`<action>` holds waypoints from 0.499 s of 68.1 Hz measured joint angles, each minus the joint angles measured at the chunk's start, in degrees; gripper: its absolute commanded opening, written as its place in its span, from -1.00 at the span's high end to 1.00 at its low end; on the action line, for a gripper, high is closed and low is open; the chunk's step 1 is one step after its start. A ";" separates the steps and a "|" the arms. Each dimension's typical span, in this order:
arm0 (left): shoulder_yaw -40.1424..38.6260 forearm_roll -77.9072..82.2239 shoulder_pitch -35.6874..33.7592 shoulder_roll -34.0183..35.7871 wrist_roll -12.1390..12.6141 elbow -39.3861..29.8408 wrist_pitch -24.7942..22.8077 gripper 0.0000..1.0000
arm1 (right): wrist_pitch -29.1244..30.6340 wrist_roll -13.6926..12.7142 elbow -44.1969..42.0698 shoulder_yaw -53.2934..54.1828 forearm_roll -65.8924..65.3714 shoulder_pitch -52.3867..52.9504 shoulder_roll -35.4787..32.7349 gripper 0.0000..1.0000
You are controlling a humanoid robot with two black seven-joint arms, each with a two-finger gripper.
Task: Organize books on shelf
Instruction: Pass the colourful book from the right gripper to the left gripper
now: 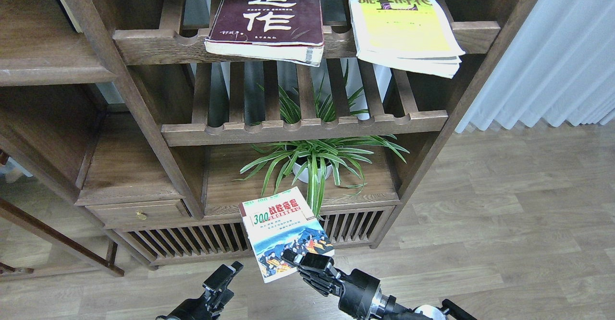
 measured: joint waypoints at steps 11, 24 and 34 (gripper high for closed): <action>0.30 0.01 2.28 -0.01 0.07 -3.19 0.00 -1.00 | 0.00 -0.02 -1.79 -0.50 0.00 0.00 0.00 0.87; -0.37 0.01 5.31 1.92 -0.16 -7.70 0.00 -1.00 | 0.00 -0.01 -4.82 -1.15 0.15 -0.16 0.00 0.87; -1.42 -0.02 6.89 3.04 -0.18 -10.53 0.00 -1.00 | 0.00 -0.01 -5.69 -1.40 0.15 -0.58 0.00 0.87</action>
